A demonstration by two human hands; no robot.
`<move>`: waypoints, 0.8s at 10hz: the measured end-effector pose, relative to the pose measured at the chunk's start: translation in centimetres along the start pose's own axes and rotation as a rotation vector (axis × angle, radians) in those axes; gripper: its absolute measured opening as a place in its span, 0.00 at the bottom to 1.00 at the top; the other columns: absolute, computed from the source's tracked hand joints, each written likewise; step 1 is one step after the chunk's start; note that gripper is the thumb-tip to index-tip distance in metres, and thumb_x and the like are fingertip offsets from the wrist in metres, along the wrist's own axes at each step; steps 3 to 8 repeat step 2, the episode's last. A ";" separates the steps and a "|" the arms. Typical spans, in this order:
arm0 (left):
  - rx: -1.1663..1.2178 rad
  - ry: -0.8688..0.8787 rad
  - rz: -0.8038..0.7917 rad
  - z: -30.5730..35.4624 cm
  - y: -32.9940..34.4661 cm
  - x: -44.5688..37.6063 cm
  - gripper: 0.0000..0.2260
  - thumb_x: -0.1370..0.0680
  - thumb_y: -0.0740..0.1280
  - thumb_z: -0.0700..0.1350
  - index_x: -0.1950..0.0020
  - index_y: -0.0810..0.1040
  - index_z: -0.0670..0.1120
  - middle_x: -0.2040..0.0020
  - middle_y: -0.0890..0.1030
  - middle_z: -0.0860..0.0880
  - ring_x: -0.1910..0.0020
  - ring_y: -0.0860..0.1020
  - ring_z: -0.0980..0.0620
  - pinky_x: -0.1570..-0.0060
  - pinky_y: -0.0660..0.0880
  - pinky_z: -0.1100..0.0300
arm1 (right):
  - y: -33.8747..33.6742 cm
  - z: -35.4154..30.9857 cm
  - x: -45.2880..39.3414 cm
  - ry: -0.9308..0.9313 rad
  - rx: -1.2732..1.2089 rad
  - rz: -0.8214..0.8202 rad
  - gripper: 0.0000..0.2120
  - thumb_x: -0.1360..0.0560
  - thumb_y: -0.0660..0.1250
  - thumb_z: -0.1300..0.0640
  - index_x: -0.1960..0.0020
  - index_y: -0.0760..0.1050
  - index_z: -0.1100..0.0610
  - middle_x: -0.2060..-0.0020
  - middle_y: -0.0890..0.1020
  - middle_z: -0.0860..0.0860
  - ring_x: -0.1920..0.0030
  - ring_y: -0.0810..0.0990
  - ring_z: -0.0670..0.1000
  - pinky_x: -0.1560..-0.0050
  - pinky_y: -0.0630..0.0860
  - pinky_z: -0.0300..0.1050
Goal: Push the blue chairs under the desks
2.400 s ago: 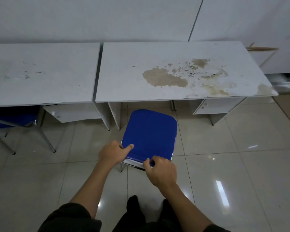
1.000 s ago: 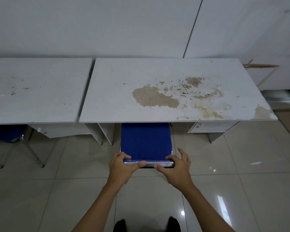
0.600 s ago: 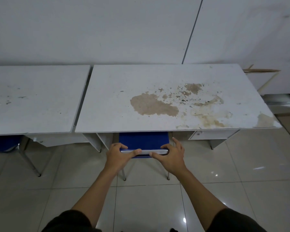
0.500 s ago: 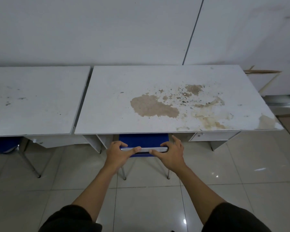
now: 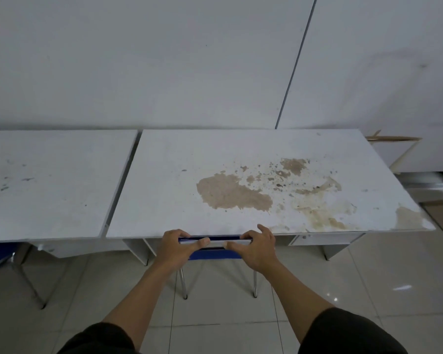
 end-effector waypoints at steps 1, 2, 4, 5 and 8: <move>-0.130 -0.013 -0.087 0.6 -0.3 0.7 0.43 0.42 0.70 0.83 0.43 0.81 0.50 0.41 0.81 0.48 0.46 0.82 0.50 0.46 0.82 0.51 | -0.9 -1.5 0.9 0.071 0.132 -0.142 0.40 0.42 0.68 0.23 0.39 0.76 0.46 0.24 0.65 0.54 0.22 0.57 0.59 0.26 0.62 0.60; -0.254 0.049 -0.168 2.1 0.3 1.6 0.46 0.36 0.67 0.81 0.29 0.77 0.52 0.30 0.79 0.49 0.38 0.79 0.51 0.37 0.78 0.53 | -1.8 -3.4 1.4 -0.067 0.268 -0.130 0.44 0.33 0.68 0.26 0.24 0.66 0.49 0.23 0.67 0.52 0.23 0.62 0.58 0.25 0.61 0.67; -0.254 0.049 -0.168 2.1 0.3 1.6 0.46 0.36 0.67 0.81 0.29 0.77 0.52 0.30 0.79 0.49 0.38 0.79 0.51 0.37 0.78 0.53 | -1.8 -3.4 1.4 -0.067 0.268 -0.130 0.44 0.33 0.68 0.26 0.24 0.66 0.49 0.23 0.67 0.52 0.23 0.62 0.58 0.25 0.61 0.67; -0.254 0.049 -0.168 2.1 0.3 1.6 0.46 0.36 0.67 0.81 0.29 0.77 0.52 0.30 0.79 0.49 0.38 0.79 0.51 0.37 0.78 0.53 | -1.8 -3.4 1.4 -0.067 0.268 -0.130 0.44 0.33 0.68 0.26 0.24 0.66 0.49 0.23 0.67 0.52 0.23 0.62 0.58 0.25 0.61 0.67; -0.254 0.049 -0.168 2.1 0.3 1.6 0.46 0.36 0.67 0.81 0.29 0.77 0.52 0.30 0.79 0.49 0.38 0.79 0.51 0.37 0.78 0.53 | -1.8 -3.4 1.4 -0.067 0.268 -0.130 0.44 0.33 0.68 0.26 0.24 0.66 0.49 0.23 0.67 0.52 0.23 0.62 0.58 0.25 0.61 0.67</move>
Point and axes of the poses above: each hand's wrist, its own x-axis away from the middle knuckle, its own y-axis out of the palm, z = x × y, the point moved 2 cm from there along -x, towards the middle knuckle
